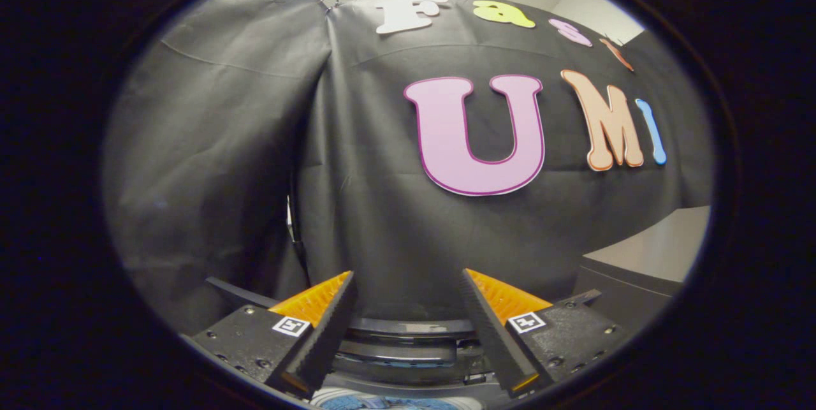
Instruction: Put the clothes into the washing machine and then close the washing machine lid.
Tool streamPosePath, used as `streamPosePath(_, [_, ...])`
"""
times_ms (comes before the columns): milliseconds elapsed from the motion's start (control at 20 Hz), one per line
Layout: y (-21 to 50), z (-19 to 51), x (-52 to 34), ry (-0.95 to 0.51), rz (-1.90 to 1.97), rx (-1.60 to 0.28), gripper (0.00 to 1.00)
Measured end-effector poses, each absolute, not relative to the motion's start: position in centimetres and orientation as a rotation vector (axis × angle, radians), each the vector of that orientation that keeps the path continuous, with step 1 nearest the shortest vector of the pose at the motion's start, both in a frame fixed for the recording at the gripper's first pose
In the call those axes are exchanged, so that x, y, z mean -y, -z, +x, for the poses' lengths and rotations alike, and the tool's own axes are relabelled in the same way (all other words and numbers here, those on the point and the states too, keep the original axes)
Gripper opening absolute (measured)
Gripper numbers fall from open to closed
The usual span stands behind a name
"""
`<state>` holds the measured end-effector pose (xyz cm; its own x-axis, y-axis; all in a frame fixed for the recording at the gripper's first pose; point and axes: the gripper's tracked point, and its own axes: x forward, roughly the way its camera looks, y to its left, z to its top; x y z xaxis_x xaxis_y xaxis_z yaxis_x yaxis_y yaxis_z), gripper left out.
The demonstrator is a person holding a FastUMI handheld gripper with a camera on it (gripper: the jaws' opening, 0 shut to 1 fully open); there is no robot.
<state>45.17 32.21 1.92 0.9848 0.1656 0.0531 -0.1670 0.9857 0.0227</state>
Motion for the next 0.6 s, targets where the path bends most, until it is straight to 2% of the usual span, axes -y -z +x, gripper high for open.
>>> streamPosePath(600, [-1.68, 44.50, -32.45, -0.147, 0.022, 0.058, 0.97])
